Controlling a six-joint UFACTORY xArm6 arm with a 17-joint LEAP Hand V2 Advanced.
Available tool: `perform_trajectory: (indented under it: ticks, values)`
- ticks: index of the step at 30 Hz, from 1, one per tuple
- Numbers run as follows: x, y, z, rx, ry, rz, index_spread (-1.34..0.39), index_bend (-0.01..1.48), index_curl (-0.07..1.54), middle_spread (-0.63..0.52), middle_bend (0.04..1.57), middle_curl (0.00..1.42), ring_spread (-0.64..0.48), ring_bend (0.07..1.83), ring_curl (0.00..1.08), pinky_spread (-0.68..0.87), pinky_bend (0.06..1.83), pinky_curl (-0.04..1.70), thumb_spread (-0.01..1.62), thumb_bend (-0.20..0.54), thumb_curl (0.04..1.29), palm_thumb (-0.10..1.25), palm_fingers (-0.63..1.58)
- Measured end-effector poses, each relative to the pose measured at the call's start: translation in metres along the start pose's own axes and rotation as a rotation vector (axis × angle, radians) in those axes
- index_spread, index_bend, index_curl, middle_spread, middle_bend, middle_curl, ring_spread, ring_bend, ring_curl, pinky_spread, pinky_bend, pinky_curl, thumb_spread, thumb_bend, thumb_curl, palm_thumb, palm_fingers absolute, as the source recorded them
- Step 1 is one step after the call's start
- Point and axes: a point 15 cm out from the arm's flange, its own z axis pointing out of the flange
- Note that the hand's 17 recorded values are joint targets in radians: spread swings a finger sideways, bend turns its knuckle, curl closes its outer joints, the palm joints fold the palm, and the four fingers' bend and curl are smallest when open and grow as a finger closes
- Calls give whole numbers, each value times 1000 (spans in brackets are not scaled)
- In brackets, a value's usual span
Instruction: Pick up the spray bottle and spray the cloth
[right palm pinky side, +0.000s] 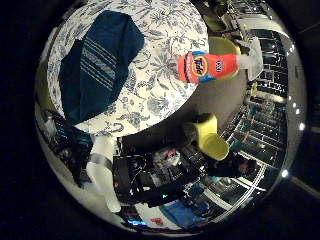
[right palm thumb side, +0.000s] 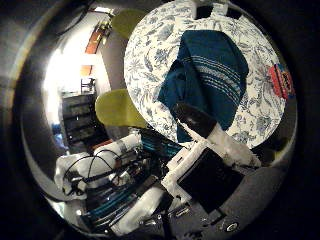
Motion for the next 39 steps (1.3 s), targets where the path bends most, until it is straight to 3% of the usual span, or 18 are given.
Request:
perform_trajectory:
  ticks: [5,15,26,39]
  values:
    - [-19,12,-20,59,-90,-43,-355,174,333,-13,290,350,200,332,199,388,390,175,1117,-19,306,692,456]
    - [23,29,-51,271,-237,74,-260,145,268,47,218,335,201,393,222,390,548,223,1106,-29,297,605,225]
    - [101,45,-69,621,-404,255,-233,146,250,85,340,359,217,451,236,409,573,227,1087,-24,305,579,240]
    - [185,102,-47,761,-572,382,-226,153,265,82,373,351,216,472,232,403,582,224,1050,-24,312,565,217]
